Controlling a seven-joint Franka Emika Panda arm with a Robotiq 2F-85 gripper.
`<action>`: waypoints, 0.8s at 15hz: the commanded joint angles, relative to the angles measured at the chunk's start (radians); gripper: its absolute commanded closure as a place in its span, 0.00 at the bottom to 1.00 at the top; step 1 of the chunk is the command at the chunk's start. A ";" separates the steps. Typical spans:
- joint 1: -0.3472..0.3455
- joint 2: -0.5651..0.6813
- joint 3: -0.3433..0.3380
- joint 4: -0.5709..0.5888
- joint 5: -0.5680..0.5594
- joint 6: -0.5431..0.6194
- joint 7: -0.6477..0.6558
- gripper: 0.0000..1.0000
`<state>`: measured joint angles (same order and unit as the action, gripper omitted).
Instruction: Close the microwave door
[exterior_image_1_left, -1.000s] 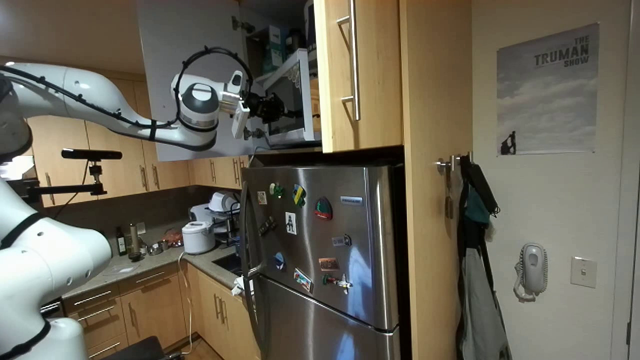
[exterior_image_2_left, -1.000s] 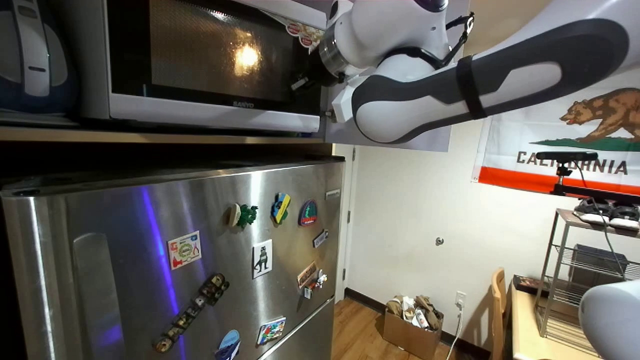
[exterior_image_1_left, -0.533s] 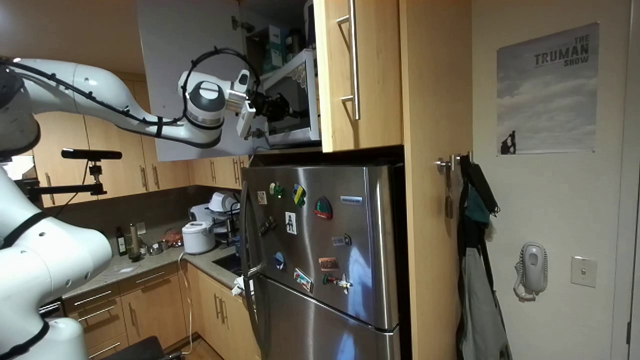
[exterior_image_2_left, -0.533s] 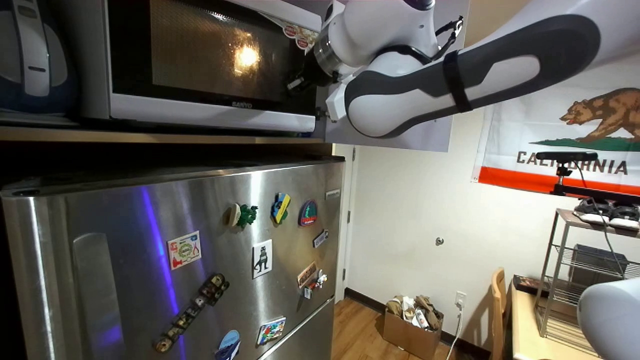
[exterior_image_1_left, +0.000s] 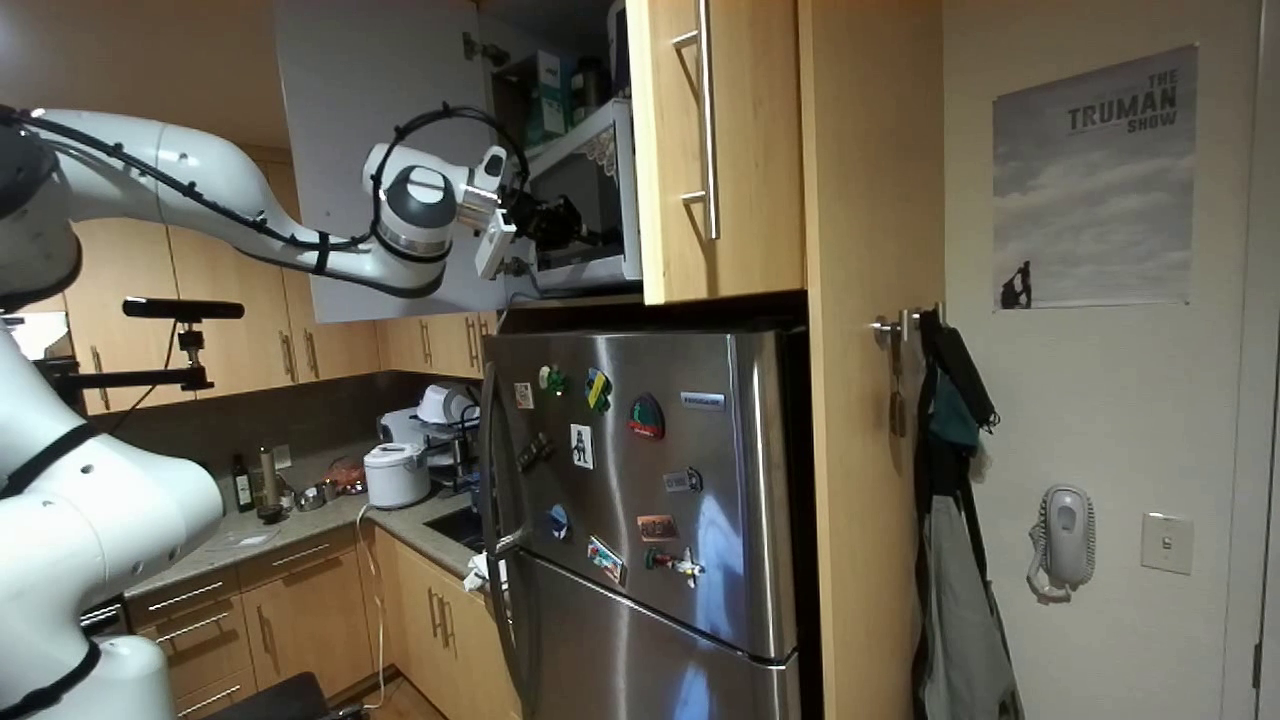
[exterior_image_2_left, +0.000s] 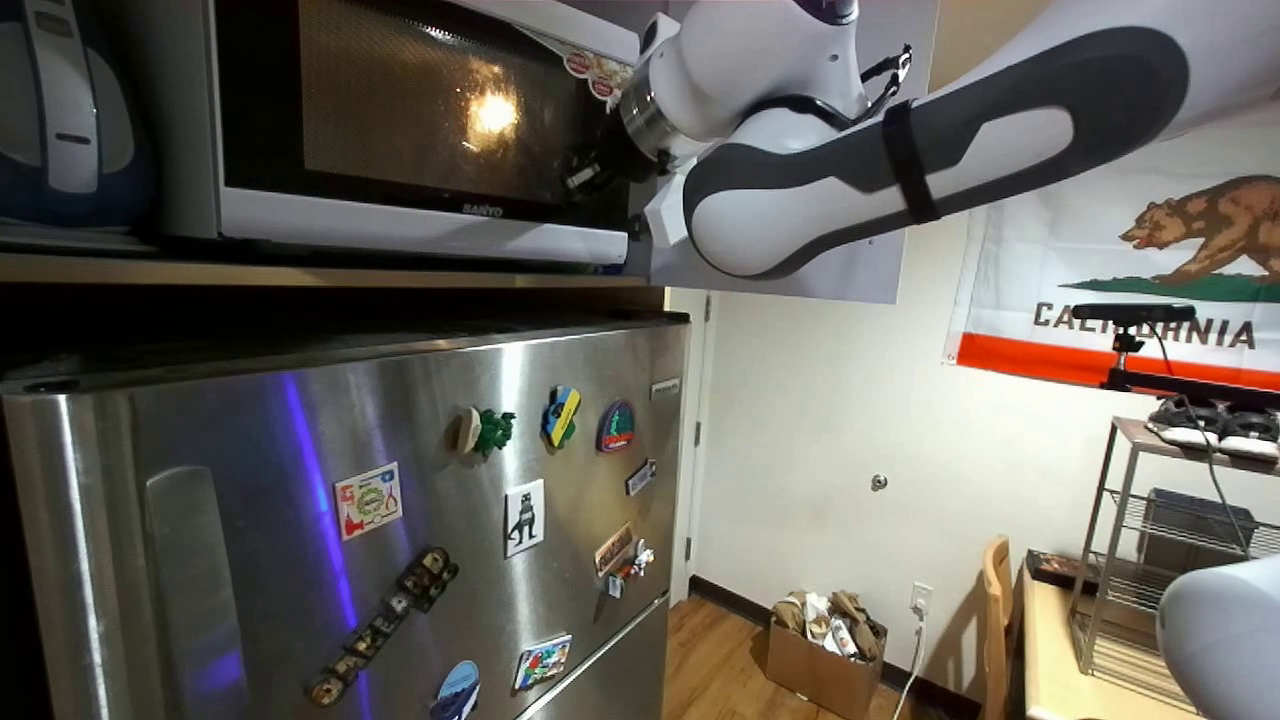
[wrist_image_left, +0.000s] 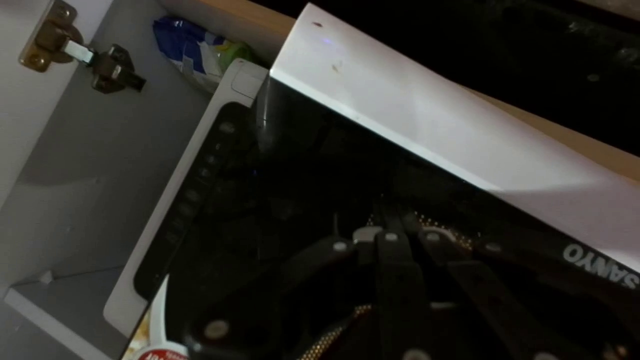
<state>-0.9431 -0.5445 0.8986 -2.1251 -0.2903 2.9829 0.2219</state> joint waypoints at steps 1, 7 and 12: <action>-0.001 -0.015 0.003 -0.012 -0.016 -0.015 0.028 0.99; -0.078 0.012 0.067 0.037 -0.020 -0.020 0.051 0.99; -0.176 0.014 0.133 0.086 -0.011 -0.018 0.074 0.99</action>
<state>-1.0488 -0.5435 0.9828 -2.0971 -0.2912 2.9826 0.2633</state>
